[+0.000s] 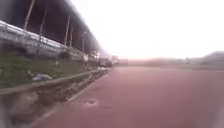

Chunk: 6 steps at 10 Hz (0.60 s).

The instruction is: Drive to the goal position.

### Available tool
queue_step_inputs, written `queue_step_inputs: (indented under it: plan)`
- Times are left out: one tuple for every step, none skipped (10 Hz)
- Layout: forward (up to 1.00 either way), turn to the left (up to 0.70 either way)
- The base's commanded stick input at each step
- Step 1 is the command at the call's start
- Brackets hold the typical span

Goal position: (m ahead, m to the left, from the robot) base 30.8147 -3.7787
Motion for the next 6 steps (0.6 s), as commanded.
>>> queue_step_inputs:
  plan:
    - [0.70, 0.00]
    - [0.70, 0.00]
    - [0.70, 0.00]
    - [0.70, 0.00]
    - [0.70, 0.00]
    - [0.70, 0.00]
